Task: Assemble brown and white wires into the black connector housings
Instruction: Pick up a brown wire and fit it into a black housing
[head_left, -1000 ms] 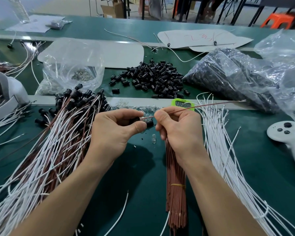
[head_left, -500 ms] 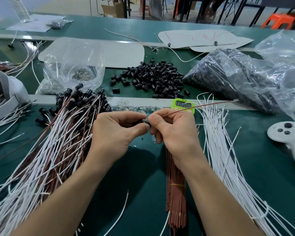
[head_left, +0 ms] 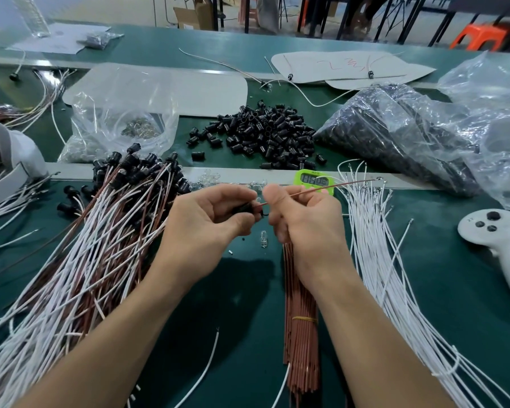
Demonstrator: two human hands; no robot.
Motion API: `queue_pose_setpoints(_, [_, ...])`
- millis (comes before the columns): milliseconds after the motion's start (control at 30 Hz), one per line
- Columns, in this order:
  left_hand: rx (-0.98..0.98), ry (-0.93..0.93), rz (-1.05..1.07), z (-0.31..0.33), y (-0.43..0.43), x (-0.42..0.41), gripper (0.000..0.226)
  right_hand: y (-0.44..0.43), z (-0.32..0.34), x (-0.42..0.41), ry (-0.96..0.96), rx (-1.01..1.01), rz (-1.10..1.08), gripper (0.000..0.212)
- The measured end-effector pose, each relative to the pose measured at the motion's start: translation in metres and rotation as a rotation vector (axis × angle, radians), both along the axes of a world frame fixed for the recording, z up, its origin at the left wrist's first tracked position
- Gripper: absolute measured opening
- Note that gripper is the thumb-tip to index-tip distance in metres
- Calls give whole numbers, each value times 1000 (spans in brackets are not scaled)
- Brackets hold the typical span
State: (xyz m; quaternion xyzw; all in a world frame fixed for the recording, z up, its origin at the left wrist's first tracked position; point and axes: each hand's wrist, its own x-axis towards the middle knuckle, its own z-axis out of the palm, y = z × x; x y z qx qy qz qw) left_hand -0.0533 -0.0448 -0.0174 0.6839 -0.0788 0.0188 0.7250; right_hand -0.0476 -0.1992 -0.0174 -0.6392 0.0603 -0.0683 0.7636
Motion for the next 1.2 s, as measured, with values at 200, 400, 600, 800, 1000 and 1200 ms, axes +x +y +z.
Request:
queue_pose_setpoints(200, [36, 13, -1, -1, 3, 3, 28, -4, 3, 2, 4, 27, 73, 33])
queue_pose_setpoints(400, [117, -69, 71, 1, 7, 5, 32, 2, -3, 0, -32, -80, 125, 21])
queue_pose_setpoints(600, [56, 33, 87, 0, 3, 2, 37, 6, -8, -1, -50, -311, 157, 6])
queue_pose_setpoints(800, [153, 29, 207, -1, 5, 6, 41, 1, -4, 1, -20, -239, 30, 13])
queue_pose_setpoints(1000, [212, -1, 623, 2, 21, 10, 24, -14, 7, 5, 60, 157, -182, 6])
queue_pose_setpoints(1200, [896, -207, 742, 7, 8, -5, 22, -12, 6, 3, -12, -44, -135, 17])
